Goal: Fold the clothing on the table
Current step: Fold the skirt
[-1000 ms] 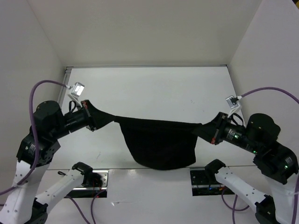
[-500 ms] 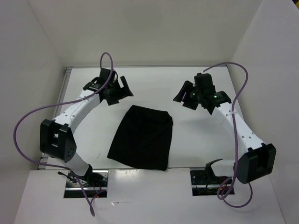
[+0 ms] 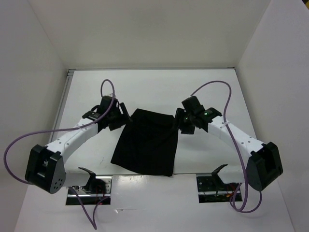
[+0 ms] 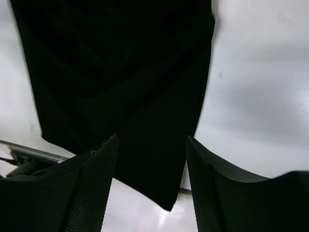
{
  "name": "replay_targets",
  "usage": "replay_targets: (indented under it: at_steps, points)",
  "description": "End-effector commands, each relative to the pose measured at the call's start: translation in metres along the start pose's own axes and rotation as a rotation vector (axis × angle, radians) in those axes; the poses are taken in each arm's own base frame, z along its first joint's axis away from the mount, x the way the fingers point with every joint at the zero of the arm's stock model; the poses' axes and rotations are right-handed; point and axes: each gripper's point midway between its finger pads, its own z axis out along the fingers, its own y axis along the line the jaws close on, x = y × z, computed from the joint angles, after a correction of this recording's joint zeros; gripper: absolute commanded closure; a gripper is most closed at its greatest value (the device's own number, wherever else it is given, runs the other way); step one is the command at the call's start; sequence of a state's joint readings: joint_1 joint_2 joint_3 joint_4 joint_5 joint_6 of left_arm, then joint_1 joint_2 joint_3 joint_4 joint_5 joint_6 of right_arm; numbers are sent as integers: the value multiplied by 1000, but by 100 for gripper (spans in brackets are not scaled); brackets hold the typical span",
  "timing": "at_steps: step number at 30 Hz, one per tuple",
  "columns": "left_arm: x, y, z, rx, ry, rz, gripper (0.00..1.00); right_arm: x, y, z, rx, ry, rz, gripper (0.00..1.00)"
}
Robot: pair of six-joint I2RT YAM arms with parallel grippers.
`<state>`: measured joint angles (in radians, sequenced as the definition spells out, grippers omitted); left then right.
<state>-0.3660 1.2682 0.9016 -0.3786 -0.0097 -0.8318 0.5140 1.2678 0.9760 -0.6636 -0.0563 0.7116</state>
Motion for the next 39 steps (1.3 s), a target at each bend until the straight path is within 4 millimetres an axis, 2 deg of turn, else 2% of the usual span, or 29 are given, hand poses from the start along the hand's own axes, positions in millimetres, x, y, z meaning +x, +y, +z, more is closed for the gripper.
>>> replay_targets:
  at_steps: [1, 2, 4, 5, 8, 12, 16, 23, 27, 28, 29, 30, 32, 33, 39]
  points:
    - [30, 16, 18, -83, 84, -12, 18, 44, -5, 22, 85, 123, 30, 38]
    - [32, 14, 18, -79, 89, -3, 18, 48, -1, 22, 82, 129, 30, 38]
    - [38, 24, 25, -146, 114, -2, 17, 65, -5, 33, 121, 181, 28, 38]
    - [38, 21, 27, -149, 113, 9, 16, 73, 0, 37, 120, 196, 19, 39]
    - [46, 30, 31, -212, 120, -1, 16, 89, -5, 50, 174, 240, 25, 42]
    - [48, 56, 29, -332, 90, -20, 16, 109, -20, 56, 242, 280, 45, 45]
    - [50, 67, 33, -389, 84, -25, 15, 119, -36, 57, 286, 293, 61, 47]
    - [78, 99, 59, -527, 198, 12, 19, 127, -39, 64, 294, 324, 64, 50]
    - [84, 104, 62, -544, 207, 26, 34, 130, -41, 63, 295, 338, 67, 52]
    - [83, 102, 64, -537, 201, 24, 54, 129, -40, 62, 288, 333, 67, 53]
    - [83, 103, 63, -536, 204, 35, 66, 129, -40, 62, 289, 331, 76, 53]
    - [88, 104, 63, -531, 226, 31, 76, 130, -41, 60, 289, 331, 76, 53]
    - [92, 104, 63, -529, 244, 38, 88, 129, -39, 59, 281, 323, 87, 53]
    - [92, 104, 63, -529, 244, 38, 100, 128, -39, 55, 280, 322, 87, 53]
    - [98, 95, 61, -476, 279, 28, 100, 122, -33, 50, 265, 297, 105, 50]
